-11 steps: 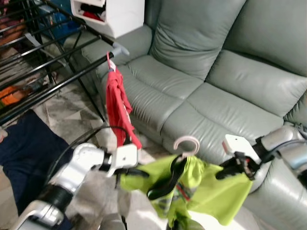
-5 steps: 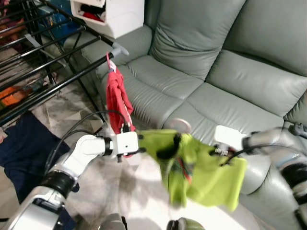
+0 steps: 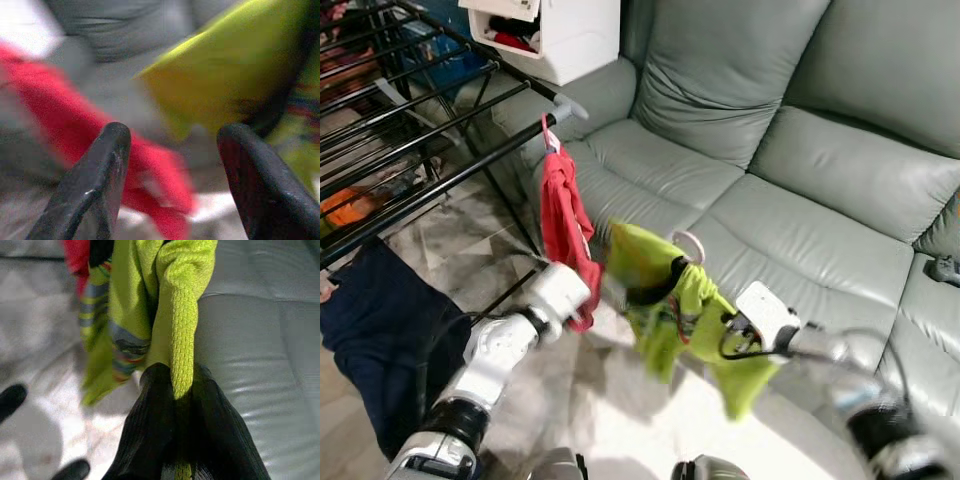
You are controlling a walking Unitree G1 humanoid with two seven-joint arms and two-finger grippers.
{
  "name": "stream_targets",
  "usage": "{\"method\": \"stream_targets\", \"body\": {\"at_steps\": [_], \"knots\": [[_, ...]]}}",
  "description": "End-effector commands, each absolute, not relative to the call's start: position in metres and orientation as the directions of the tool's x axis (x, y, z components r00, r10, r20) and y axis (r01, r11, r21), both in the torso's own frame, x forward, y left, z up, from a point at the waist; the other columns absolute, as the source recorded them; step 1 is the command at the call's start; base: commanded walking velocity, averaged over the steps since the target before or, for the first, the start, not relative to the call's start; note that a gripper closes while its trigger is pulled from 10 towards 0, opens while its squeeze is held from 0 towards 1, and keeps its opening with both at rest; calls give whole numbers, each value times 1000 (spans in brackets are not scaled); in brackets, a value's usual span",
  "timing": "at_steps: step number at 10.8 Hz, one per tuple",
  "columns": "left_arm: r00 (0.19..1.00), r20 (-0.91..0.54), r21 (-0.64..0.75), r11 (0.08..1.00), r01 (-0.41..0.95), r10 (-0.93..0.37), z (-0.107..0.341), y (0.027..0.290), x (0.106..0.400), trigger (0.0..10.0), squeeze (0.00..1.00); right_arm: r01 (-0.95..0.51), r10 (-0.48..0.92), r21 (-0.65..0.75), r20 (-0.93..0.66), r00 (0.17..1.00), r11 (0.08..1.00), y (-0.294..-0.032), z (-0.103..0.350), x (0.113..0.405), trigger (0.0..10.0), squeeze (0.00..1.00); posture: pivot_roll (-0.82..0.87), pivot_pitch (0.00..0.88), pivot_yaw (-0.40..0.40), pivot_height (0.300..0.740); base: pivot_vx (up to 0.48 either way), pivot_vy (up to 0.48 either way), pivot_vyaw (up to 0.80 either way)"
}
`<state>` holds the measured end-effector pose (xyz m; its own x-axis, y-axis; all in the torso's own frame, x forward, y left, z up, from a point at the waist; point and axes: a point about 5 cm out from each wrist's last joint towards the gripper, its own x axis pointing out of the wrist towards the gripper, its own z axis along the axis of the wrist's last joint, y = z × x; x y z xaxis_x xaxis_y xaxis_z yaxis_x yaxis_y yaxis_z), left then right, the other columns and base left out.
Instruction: Hang hanger
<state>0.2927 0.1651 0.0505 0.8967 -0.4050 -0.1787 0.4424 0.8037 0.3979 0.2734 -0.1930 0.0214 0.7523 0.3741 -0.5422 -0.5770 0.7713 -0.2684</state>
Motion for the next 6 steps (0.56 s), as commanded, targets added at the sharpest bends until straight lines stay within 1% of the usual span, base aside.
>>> {"method": "stream_targets", "body": {"at_steps": [1,2,3,4,5,6], "knots": [[931,-149,414,834,364,-332,50,174,291,10000,1000,-510,340,-281,-482,808,813,-192,29,278,0,0,-91,0,33,740,0,0,0],[951,-138,399,863,310,-278,48,180,289,10000,1000,-474,317,-284,-457,831,834,-188,28,277,0,0,-90,0,36,740,0,0,0],[984,-135,284,947,152,-117,45,190,290,10000,1000,-348,214,-327,-381,899,879,-184,30,277,0,0,-86,0,46,740,0,0,0],[990,-121,256,961,108,-79,48,190,291,10000,1000,-280,170,-302,-345,923,911,-182,32,278,0,0,-84,0,52,740,0,0,0],[993,-97,256,963,87,-64,52,186,292,10000,1000,-246,146,-279,-334,931,928,-179,34,278,1725,0,-77,0,58,740,0,0,0],[995,-90,252,965,70,-49,53,183,291,10000,1000,-229,132,-274,-333,934,934,-179,33,277,10000,0,-74,0,57,740,0,0,0]]}}
